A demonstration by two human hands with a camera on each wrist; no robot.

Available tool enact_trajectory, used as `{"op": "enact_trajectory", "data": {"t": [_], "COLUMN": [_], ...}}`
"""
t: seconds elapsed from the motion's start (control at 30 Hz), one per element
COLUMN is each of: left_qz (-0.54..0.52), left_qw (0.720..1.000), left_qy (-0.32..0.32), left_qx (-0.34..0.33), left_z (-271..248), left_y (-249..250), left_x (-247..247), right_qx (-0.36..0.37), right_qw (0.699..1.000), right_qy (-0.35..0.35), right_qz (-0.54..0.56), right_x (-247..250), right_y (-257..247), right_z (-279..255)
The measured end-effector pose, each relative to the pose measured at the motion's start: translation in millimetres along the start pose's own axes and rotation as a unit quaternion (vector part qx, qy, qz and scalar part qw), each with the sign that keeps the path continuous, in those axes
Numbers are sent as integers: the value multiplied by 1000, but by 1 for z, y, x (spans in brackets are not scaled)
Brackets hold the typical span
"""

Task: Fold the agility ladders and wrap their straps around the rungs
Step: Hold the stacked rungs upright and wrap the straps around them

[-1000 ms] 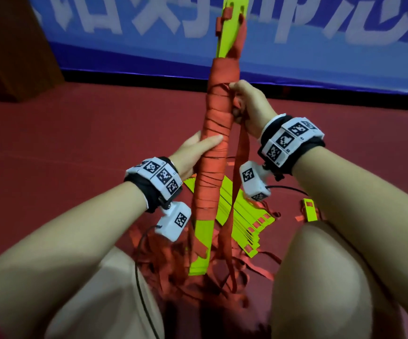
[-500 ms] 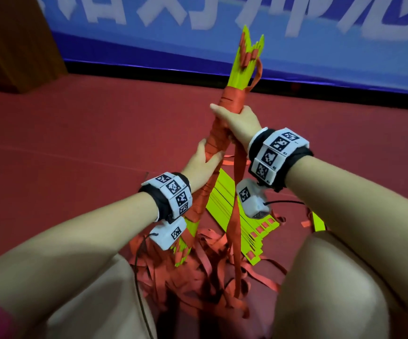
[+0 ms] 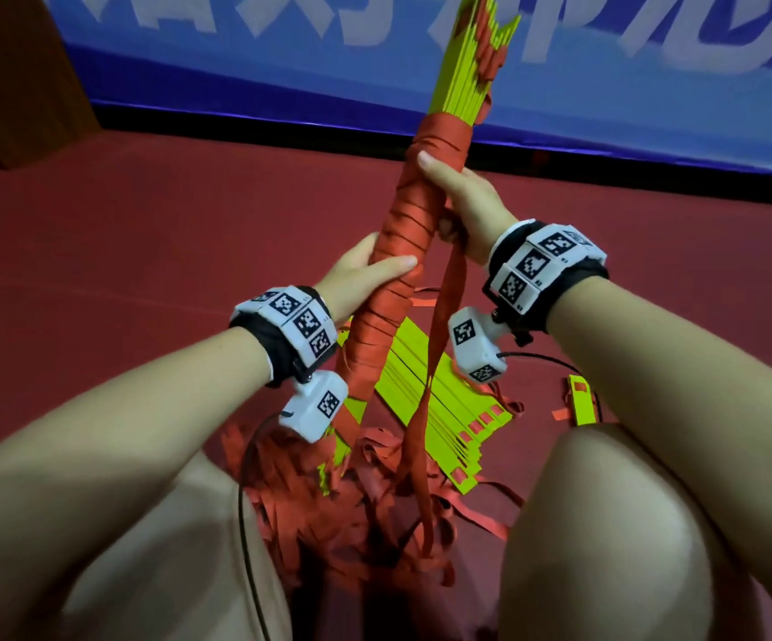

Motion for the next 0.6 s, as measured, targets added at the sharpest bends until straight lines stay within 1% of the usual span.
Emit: {"op": "enact_trajectory", "data": {"t": [0.07,0.13,0.23,0.33,0.4,0.47,0.5,0.57,0.6], "left_qz": [31,70,132,153,134,112,112,128,138], "left_qw": [999,996,982,974,975,980,982,981,980], "left_qy": [21,62,128,168,175,161,151,142,140], "left_qx": [-6,-17,-31,-22,-2,16,19,14,7], "left_z": [-3,-7,-11,-12,-10,-5,-4,-2,-2], "left_y": [-5,-8,-8,-9,-10,-12,-12,-12,-12], "left_x": [1,3,7,3,-1,-7,-9,-12,-12], "right_qx": [-25,-40,-23,15,38,49,42,30,41], "right_qw": [999,998,995,989,985,986,987,984,981], "right_qy": [-16,-5,44,110,140,144,148,155,153], "right_qz": [-29,-49,-81,-98,-91,-64,-54,-77,-114], "right_x": [2,7,12,8,4,-1,0,5,6], "right_y": [8,15,21,19,15,12,13,12,9], "right_z": [-2,-2,-1,4,8,8,8,5,6]}}
Point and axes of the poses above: each hand's wrist, its own z-axis towards the middle knuckle, its own x-axis out of the back of the hand, y = z × x, the point moved 9 cm from there along z, towards the middle knuckle, and after that the axes turned 4 degrees about -z, right-handed, at the moved point
